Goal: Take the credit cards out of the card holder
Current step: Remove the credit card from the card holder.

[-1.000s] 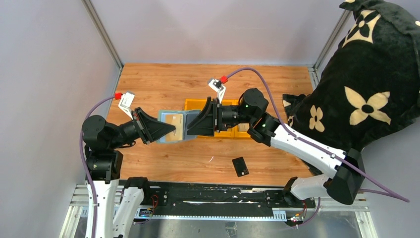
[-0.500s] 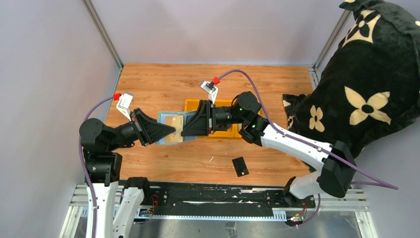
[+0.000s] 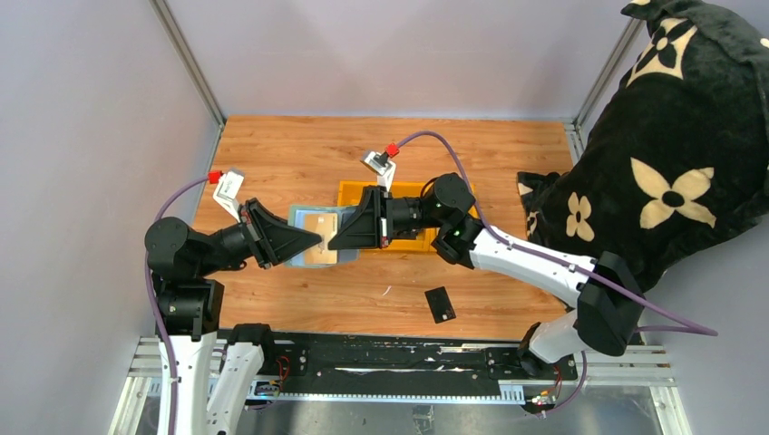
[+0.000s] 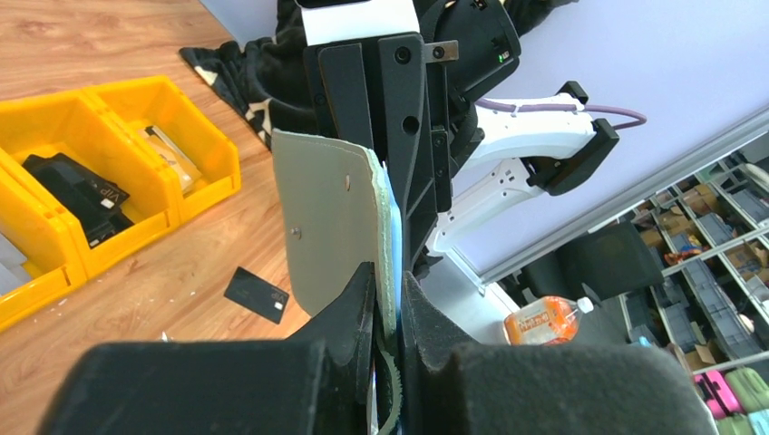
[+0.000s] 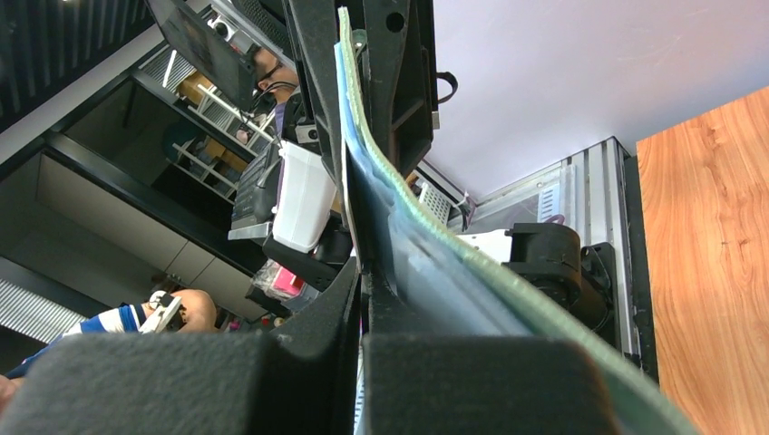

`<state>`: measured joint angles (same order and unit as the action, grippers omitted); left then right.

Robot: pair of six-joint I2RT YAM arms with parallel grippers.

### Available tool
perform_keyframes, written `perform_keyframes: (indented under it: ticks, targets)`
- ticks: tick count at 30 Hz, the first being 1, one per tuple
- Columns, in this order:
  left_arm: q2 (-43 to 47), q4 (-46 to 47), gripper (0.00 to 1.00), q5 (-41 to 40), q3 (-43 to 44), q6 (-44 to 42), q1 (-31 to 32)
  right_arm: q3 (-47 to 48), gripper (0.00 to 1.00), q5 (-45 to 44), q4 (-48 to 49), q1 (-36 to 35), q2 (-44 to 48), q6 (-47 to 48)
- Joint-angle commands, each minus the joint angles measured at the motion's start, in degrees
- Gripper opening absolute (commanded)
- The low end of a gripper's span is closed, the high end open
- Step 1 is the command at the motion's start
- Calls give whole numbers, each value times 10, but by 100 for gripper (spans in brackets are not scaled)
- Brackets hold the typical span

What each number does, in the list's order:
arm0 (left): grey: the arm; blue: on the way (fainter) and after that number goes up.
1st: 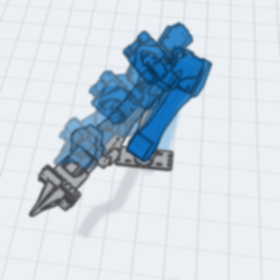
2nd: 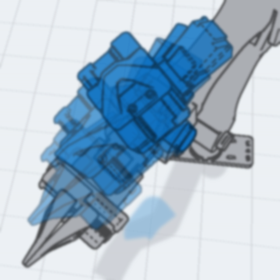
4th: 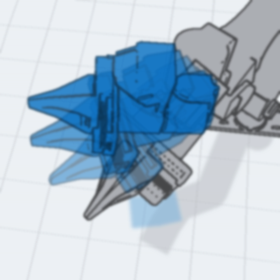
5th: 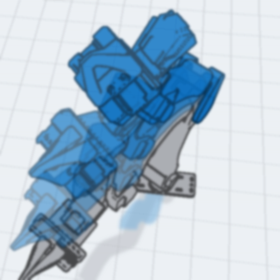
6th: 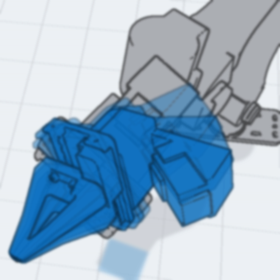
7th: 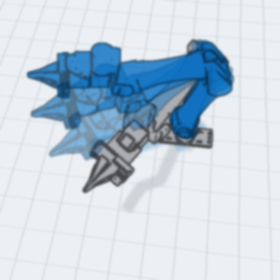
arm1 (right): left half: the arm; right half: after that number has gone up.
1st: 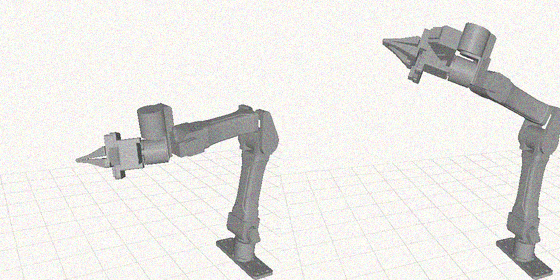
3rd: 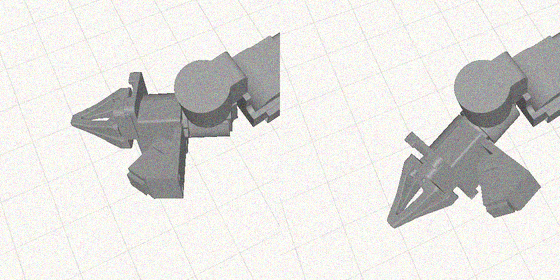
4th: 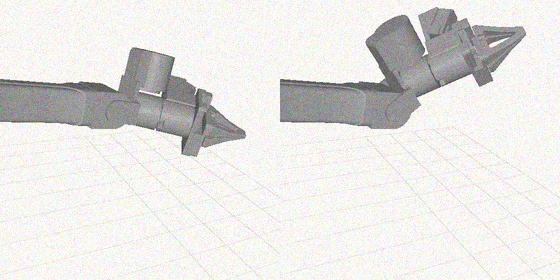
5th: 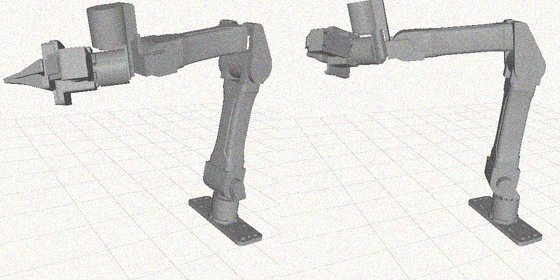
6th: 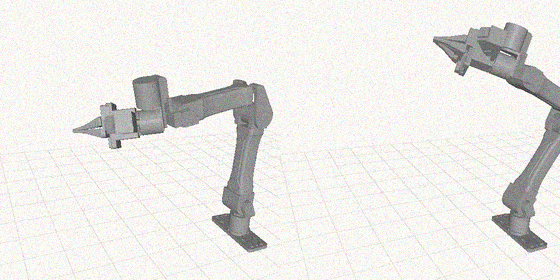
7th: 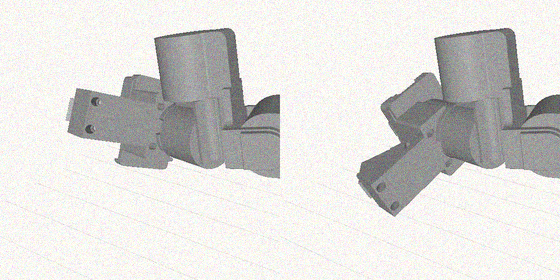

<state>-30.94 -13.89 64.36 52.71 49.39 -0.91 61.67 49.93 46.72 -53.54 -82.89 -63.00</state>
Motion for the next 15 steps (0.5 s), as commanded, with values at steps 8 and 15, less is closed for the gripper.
perform_keyframes:
  ticks: [8, 15]
  targets:
    - [6, 27, 7, 19, 14, 23, 3, -47, 0, 4, 4, 6, 56, 24]
    - [8, 27, 0, 14, 14, 17, 3, -45, 26, 3, 14, 5, 56, 17]
